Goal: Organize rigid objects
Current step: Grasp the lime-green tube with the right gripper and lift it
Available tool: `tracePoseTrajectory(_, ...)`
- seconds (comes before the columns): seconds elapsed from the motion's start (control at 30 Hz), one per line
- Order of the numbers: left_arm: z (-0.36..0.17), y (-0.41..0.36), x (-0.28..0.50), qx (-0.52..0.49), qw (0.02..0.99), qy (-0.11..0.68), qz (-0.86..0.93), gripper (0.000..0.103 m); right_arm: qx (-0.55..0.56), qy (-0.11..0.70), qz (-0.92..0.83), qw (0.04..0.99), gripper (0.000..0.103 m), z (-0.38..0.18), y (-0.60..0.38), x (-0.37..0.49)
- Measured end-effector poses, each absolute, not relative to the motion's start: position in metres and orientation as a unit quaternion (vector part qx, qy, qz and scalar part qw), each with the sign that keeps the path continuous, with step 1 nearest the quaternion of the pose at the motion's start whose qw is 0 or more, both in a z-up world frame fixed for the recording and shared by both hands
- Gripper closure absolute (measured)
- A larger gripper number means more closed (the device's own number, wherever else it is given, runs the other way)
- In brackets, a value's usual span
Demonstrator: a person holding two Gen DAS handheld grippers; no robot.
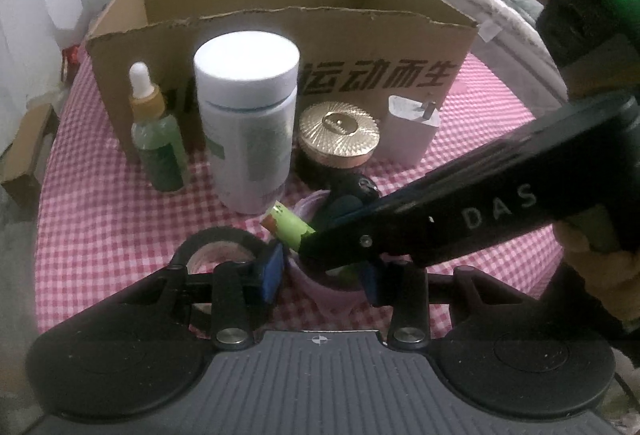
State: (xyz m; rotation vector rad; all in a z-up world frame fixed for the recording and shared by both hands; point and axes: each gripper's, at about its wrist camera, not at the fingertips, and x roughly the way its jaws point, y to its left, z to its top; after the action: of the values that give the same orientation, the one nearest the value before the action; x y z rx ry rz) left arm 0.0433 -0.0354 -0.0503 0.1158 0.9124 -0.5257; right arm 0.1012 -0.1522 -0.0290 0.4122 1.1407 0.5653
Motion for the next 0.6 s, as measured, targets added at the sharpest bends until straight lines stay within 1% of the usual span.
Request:
tracePoseTrajectory(0.27, -0.052, -0.046, 0.045, 0.074, 0.866, 0.417, -0.265, 0.063, 0.201, 0.534, 0.251, 0.782, 0.077, -0.030, -0.150, 0.112)
tracePoseTrajectory(0.33, -0.054, -0.046, 0.047, 0.073, 0.866, 0.418, -0.265, 0.067, 0.196, 0.532, 0.249, 0.785, 0.077, -0.028, -0.149, 0.113)
tracePoseTrajectory(0.5, -0.057, -0.042, 0.049, 0.069, 0.866, 0.418, -0.265, 0.068, 0.194, 0.540, 0.241, 0.783, 0.078, -0.029, -0.147, 0.116)
tracePoseTrajectory(0.6, -0.056, -0.041, 0.046, 0.071, 0.870, 0.413, -0.260, 0.075, 0.193, 0.538, 0.240, 0.785, 0.081, -0.028, -0.143, 0.115)
